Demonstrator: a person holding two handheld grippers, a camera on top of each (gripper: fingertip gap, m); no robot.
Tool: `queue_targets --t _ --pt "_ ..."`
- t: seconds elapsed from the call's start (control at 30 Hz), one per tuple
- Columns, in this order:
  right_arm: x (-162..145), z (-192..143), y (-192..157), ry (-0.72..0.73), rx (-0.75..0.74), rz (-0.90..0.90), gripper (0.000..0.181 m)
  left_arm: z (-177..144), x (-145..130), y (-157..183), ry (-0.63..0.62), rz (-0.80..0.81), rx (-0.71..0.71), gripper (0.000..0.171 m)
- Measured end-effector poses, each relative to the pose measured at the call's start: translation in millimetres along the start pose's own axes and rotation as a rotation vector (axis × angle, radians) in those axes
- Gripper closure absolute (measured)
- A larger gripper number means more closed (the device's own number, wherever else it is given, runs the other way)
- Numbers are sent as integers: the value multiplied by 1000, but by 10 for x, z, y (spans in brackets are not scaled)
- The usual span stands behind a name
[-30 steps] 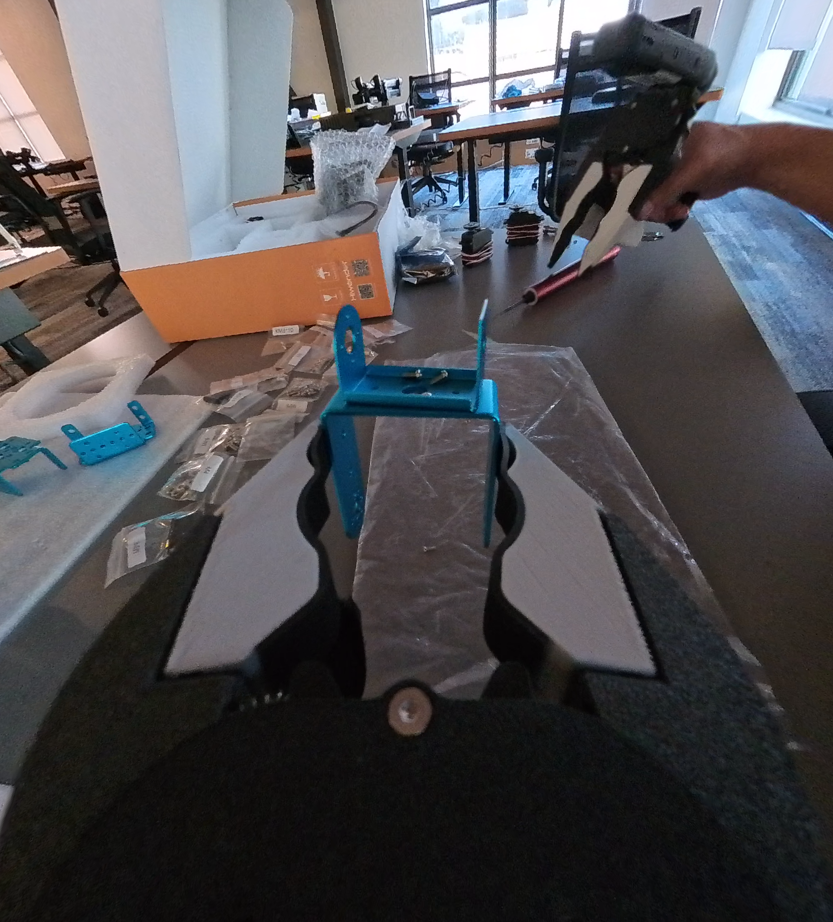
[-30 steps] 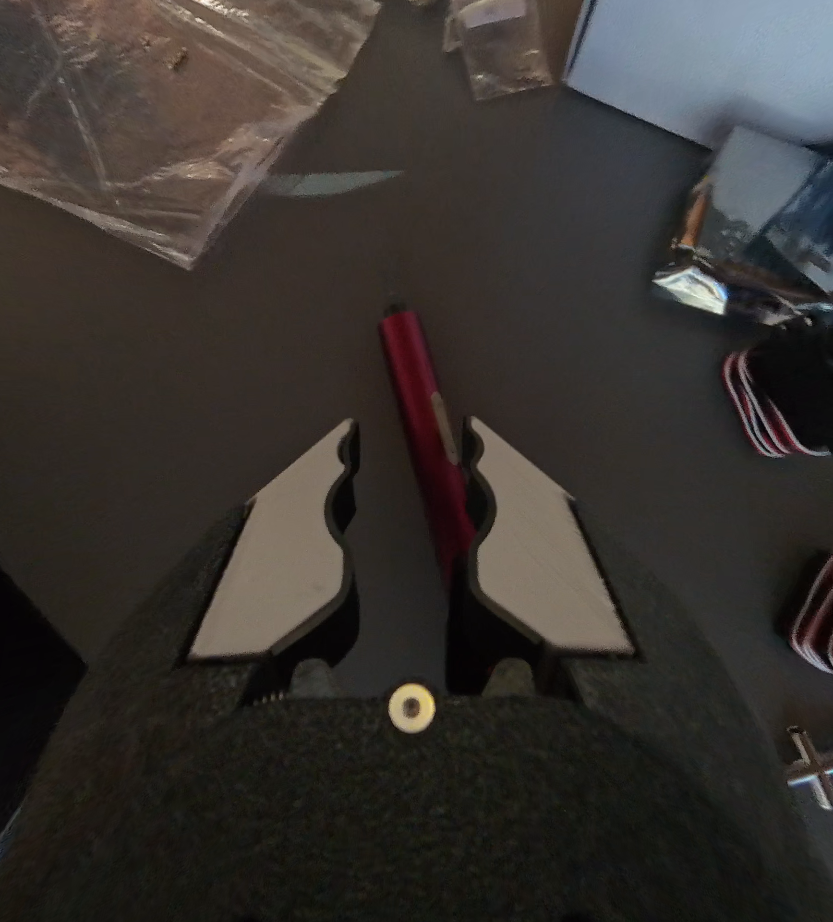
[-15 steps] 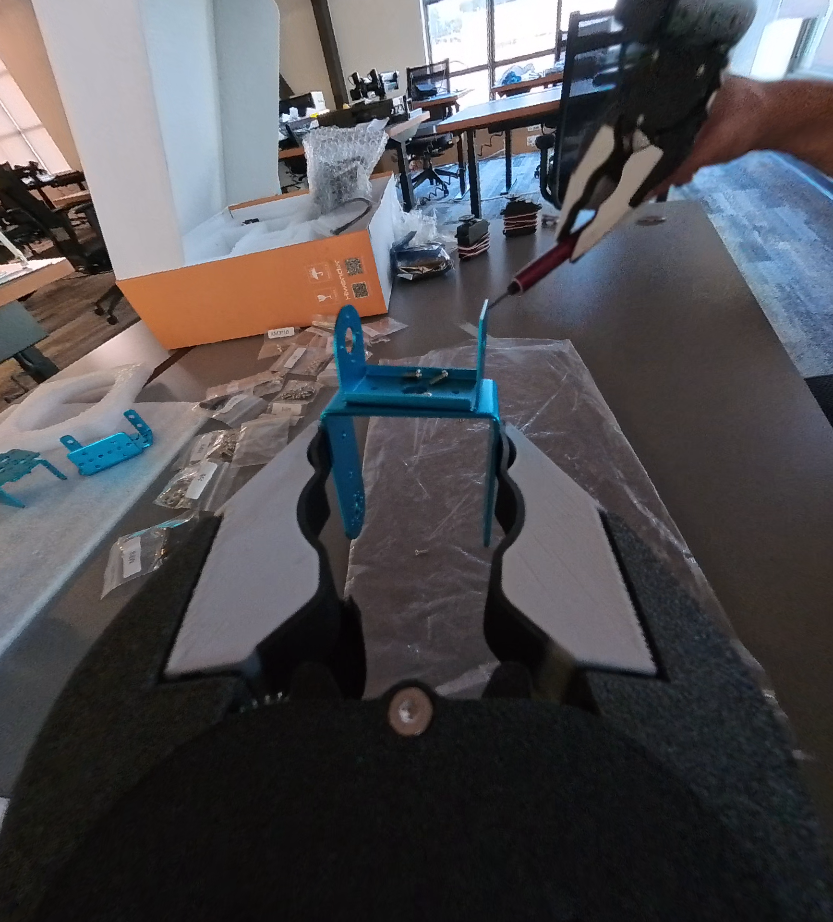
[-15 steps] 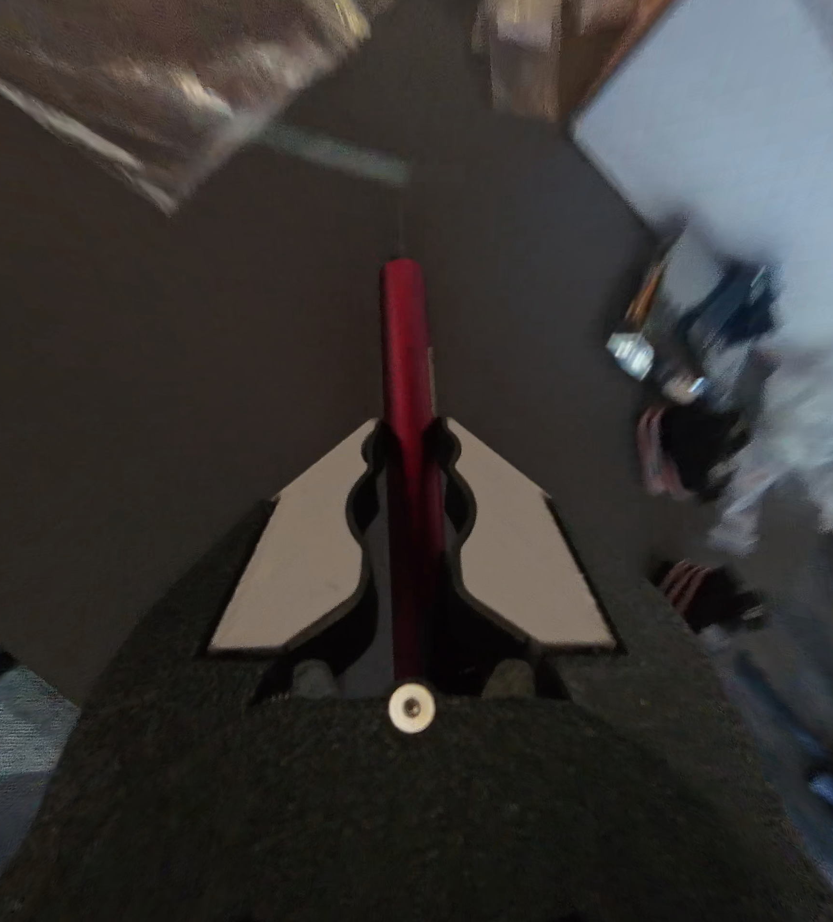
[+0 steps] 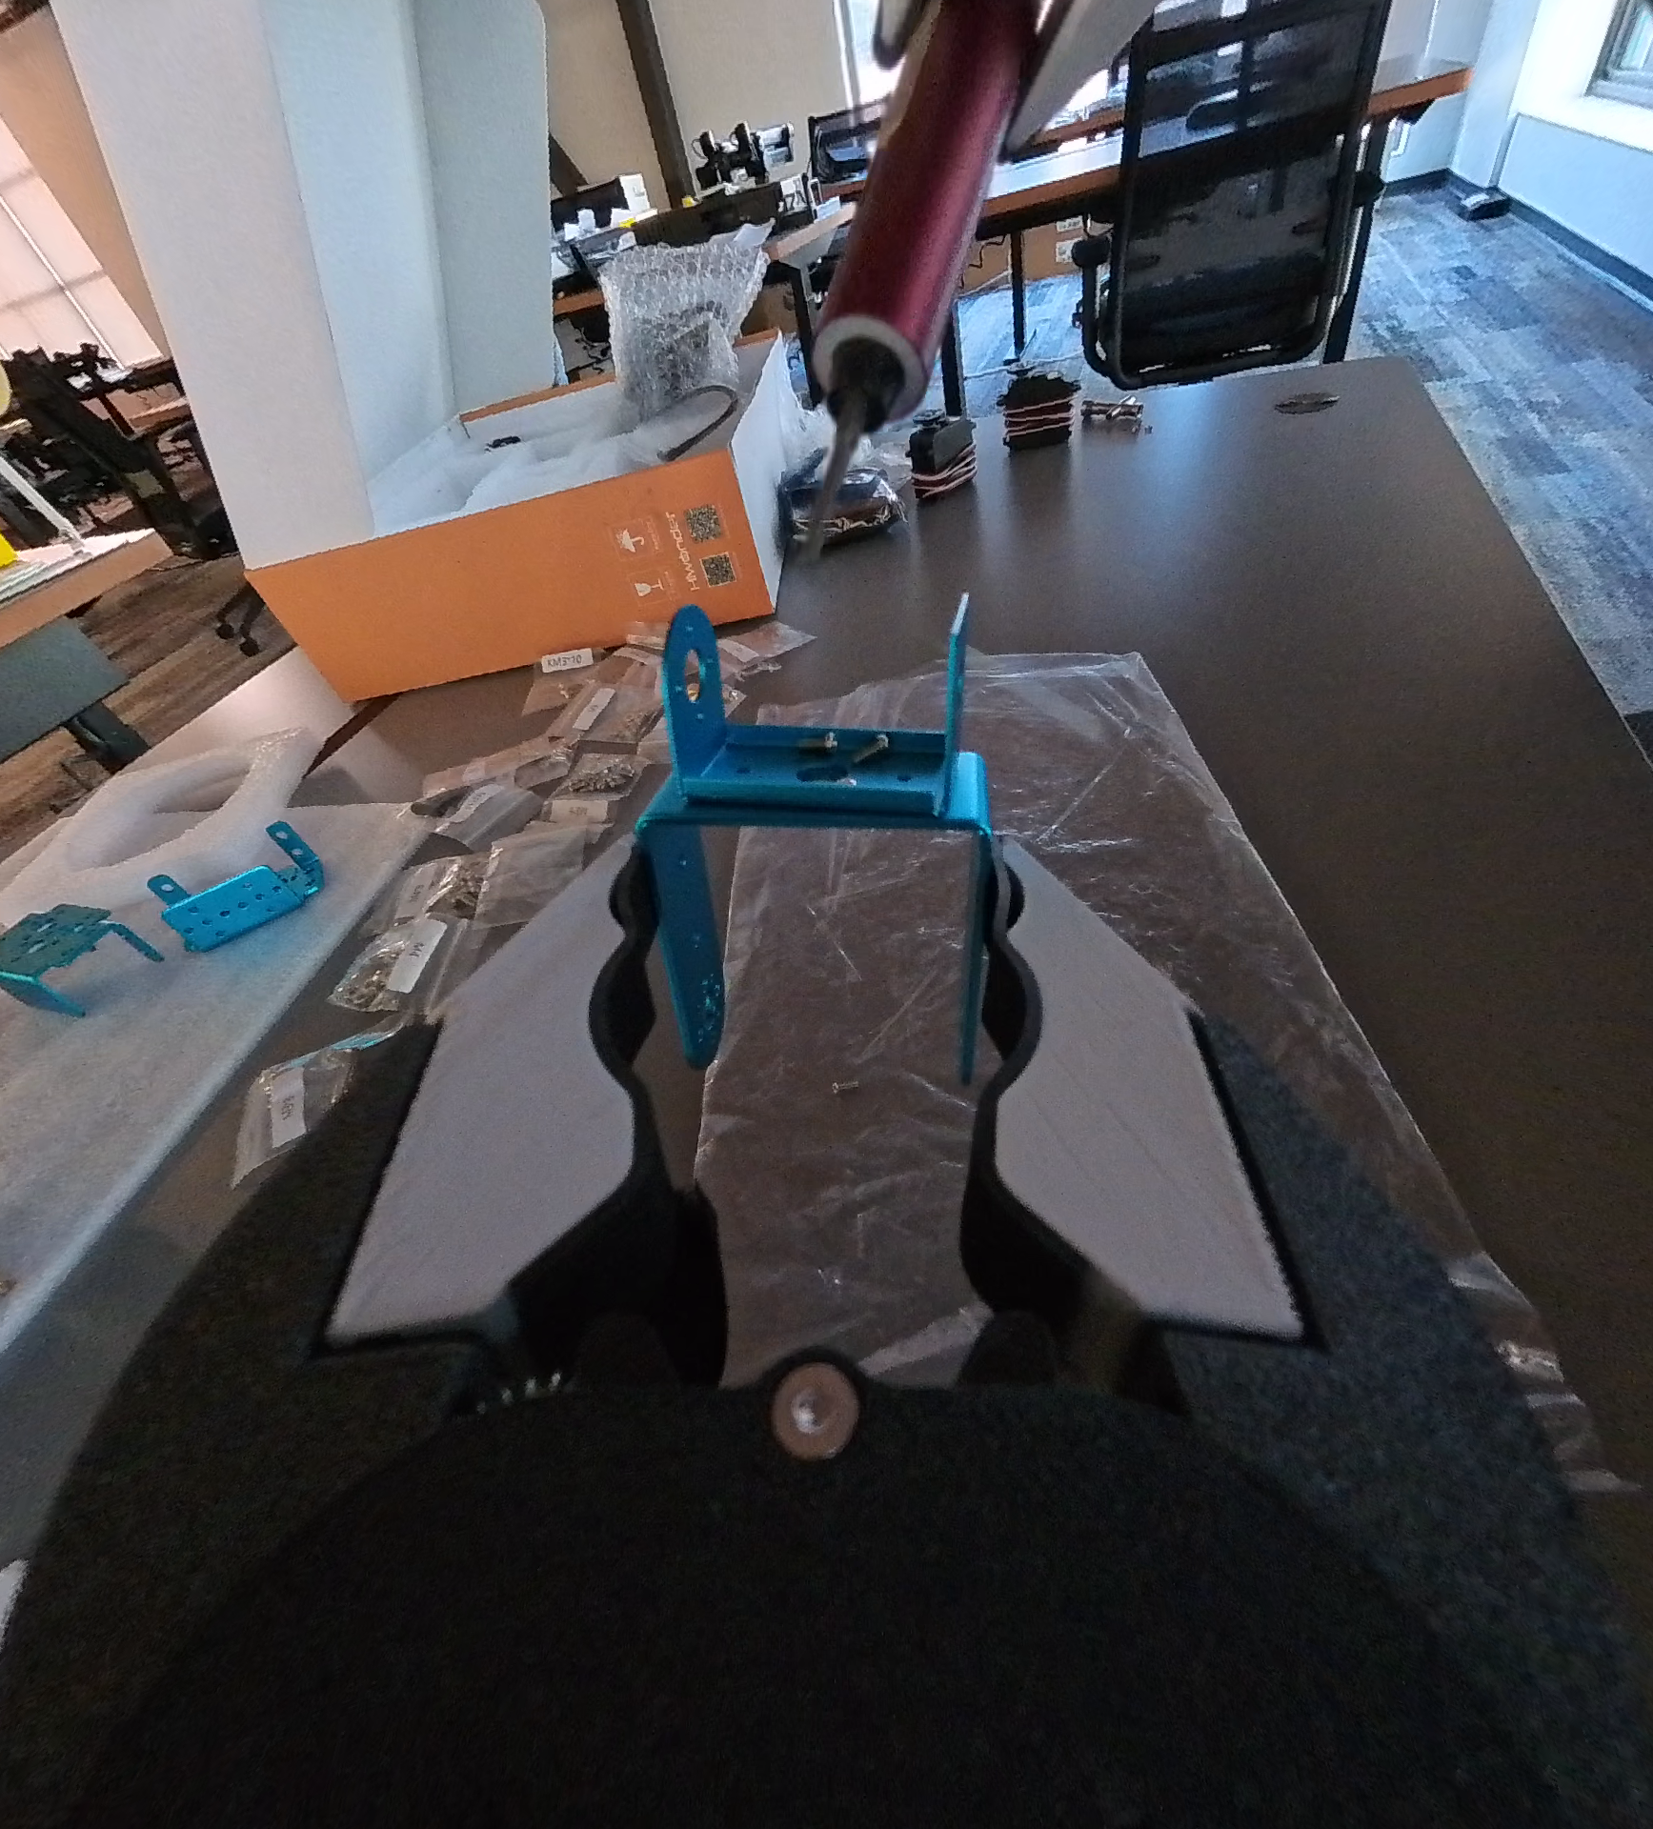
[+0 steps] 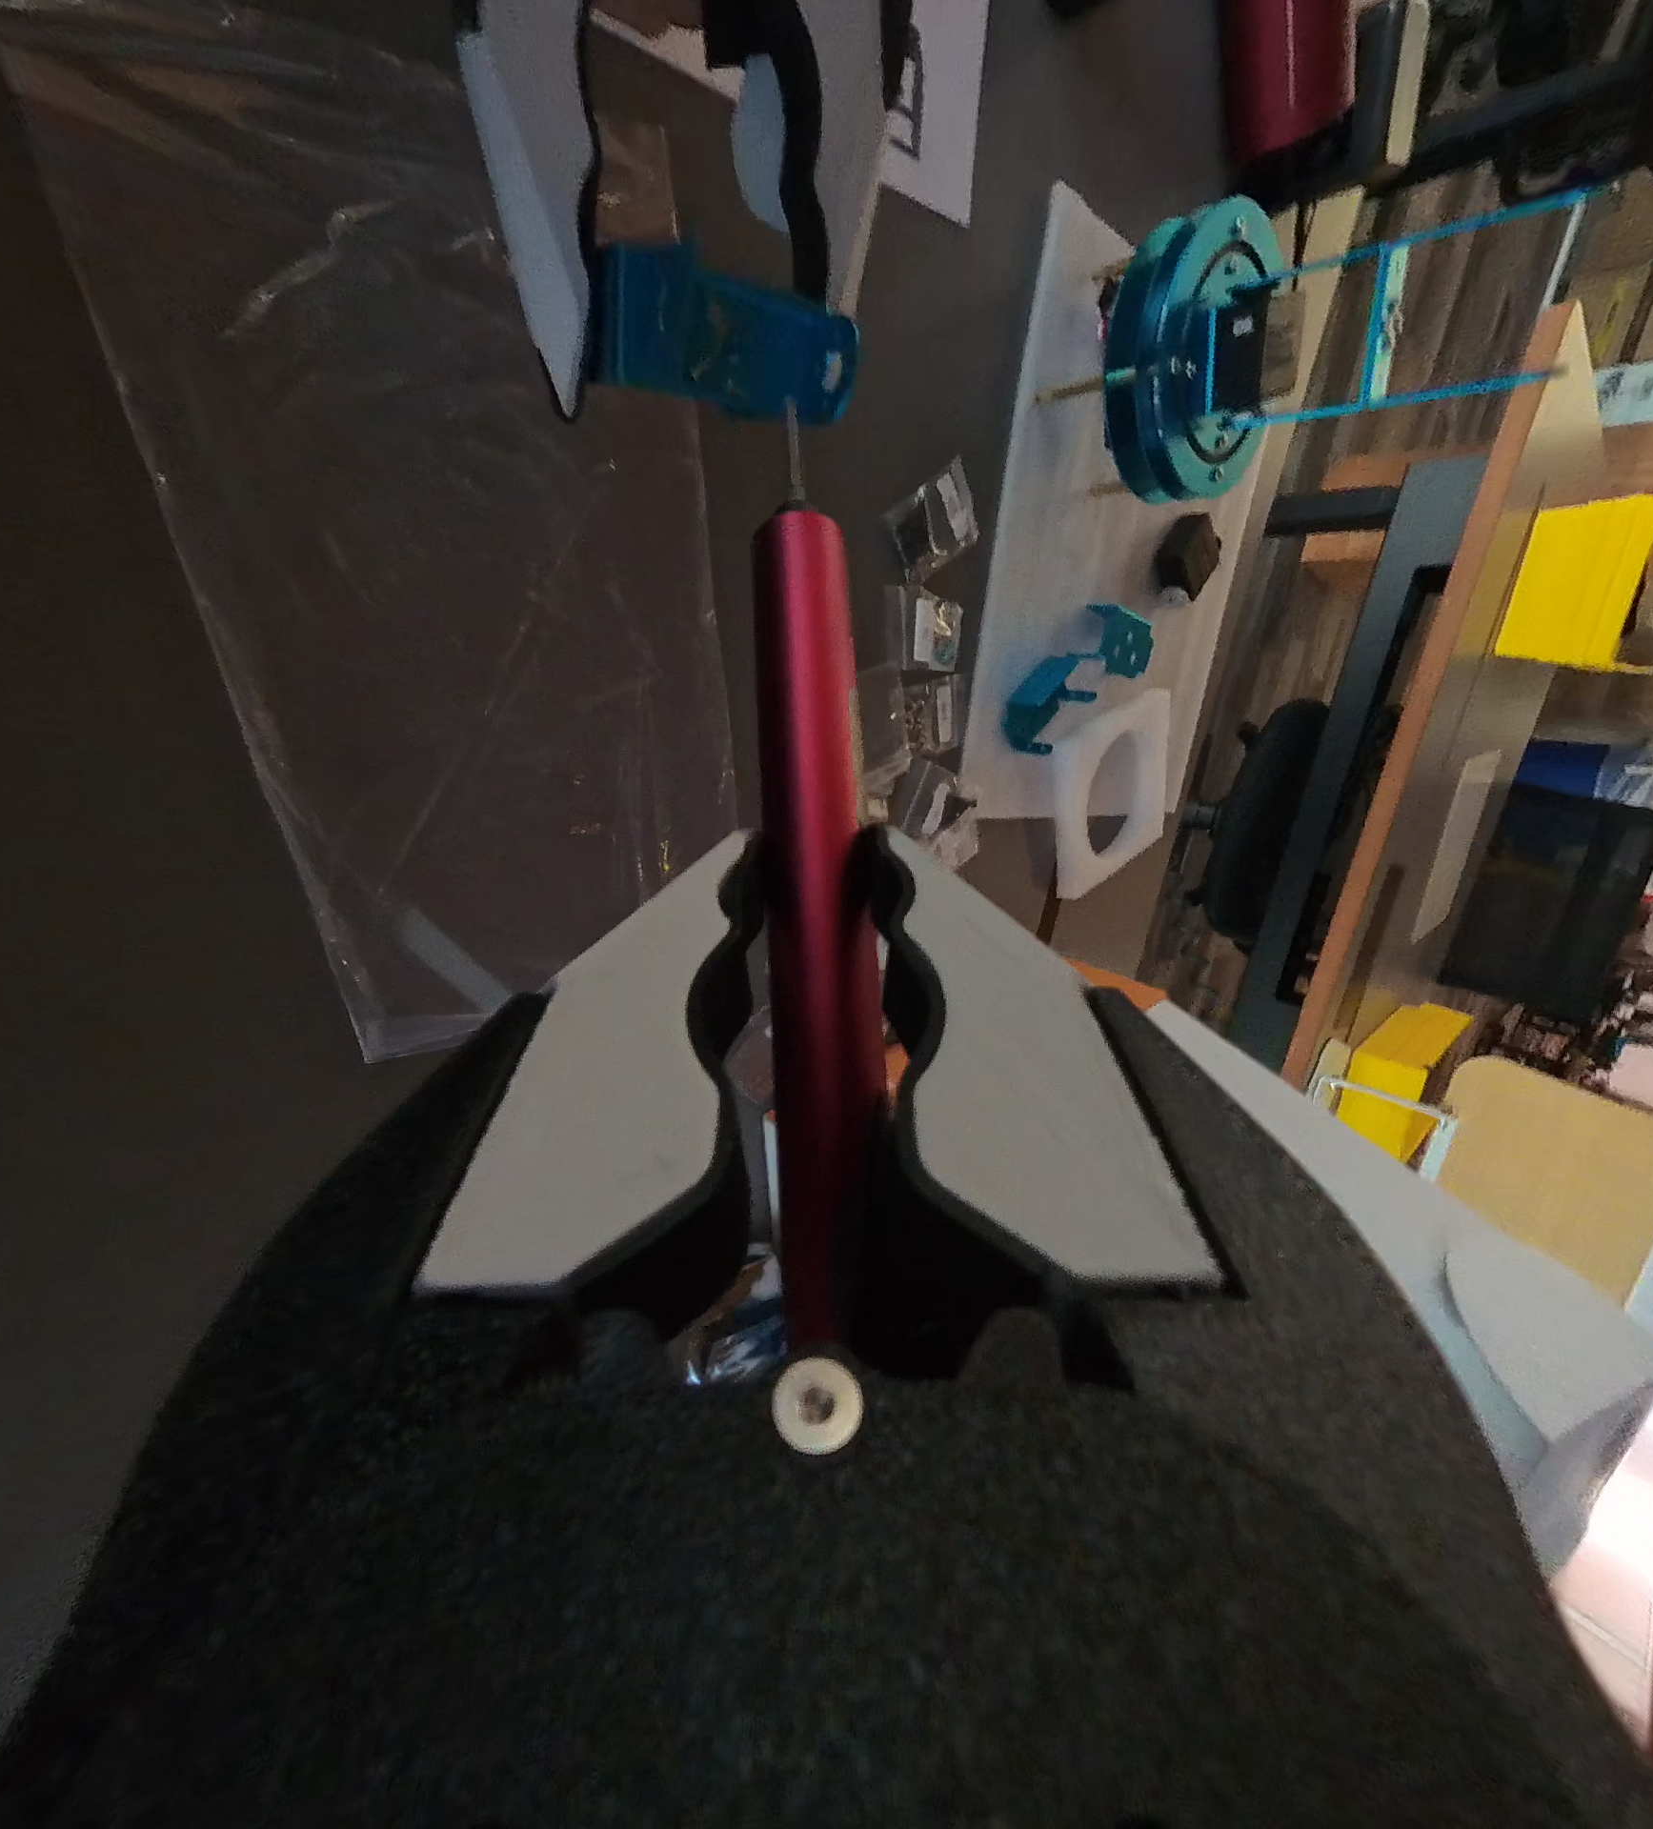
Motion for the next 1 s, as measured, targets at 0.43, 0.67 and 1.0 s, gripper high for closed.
queue_targets --t 0.43,0.67,1.0 --pt "115 143 -72 -77 91 -101 161 1 -1 10 1 6 -7 105" --pt "109 152 -4 -82 75 -101 161 3 -12 7 -1 2 -11 105" --pt "99 189 14 -83 75 -112 161 4 -16 1 -1 -1 -12 105"
Point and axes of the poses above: each gripper's, where its closed fingertips meet, z out along the fingers, x out of its top, y = z × x across the jaws, the point moved 3 cm from there along -z, back along the fingers, and after that the axes turned 11 degrees about z, right-handed, at the moved point
